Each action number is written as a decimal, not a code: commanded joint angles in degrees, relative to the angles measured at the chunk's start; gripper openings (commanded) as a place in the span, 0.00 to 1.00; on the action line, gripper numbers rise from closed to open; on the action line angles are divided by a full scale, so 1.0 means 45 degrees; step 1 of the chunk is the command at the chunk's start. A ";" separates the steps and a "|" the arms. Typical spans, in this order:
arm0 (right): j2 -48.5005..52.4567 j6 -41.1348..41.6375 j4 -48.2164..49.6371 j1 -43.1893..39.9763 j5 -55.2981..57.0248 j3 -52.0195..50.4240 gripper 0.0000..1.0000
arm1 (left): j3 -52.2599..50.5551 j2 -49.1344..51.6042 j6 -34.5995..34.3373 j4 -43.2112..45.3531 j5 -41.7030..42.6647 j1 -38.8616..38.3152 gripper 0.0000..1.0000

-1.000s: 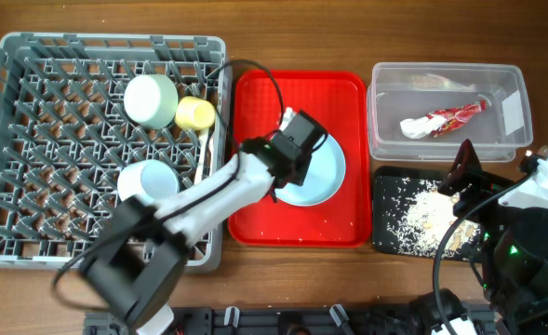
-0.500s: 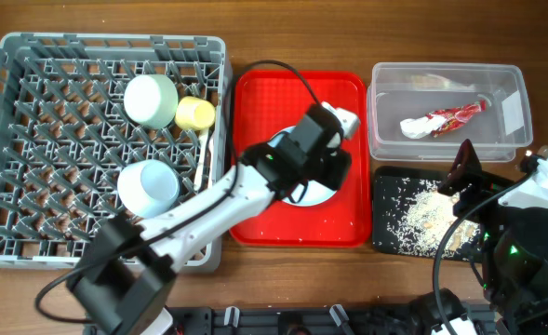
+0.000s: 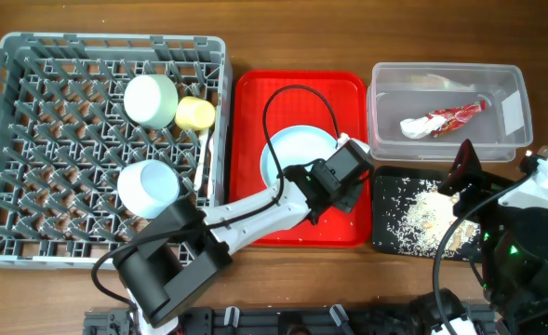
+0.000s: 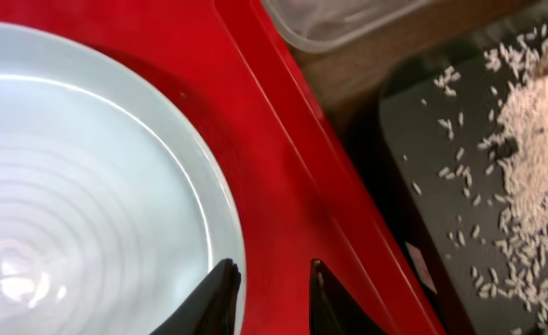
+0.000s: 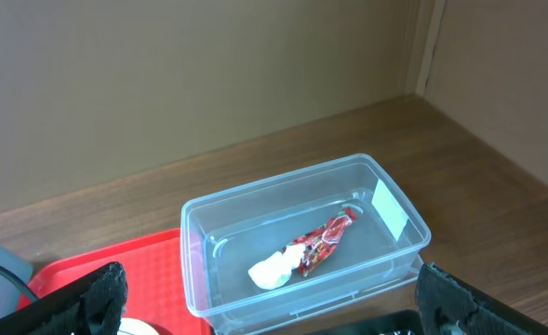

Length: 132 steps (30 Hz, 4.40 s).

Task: Sort waste into correct bins and load items into the dishwasher rack
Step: 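Grip the white plate's right rim with the left gripper and tilt it up, then carry the white plate into the rack's left side, standing upright, then push the white plate down into the rack slots and open the left gripper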

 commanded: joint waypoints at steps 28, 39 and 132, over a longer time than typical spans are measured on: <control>0.0058 0.0146 0.0024 -0.0029 0.0204 0.0107 1.00 | -0.0034 0.1914 -0.0257 0.0238 -0.1656 -0.0107 0.04; 0.0058 0.0151 0.0019 -0.0029 0.0209 0.0107 1.00 | 0.1545 -0.2725 0.0175 -0.3279 -0.1647 0.0350 0.04; 0.0058 0.0155 0.0019 -0.0029 0.0209 0.0107 1.00 | 0.4022 -0.1977 0.9418 -1.4086 1.3211 1.9802 0.15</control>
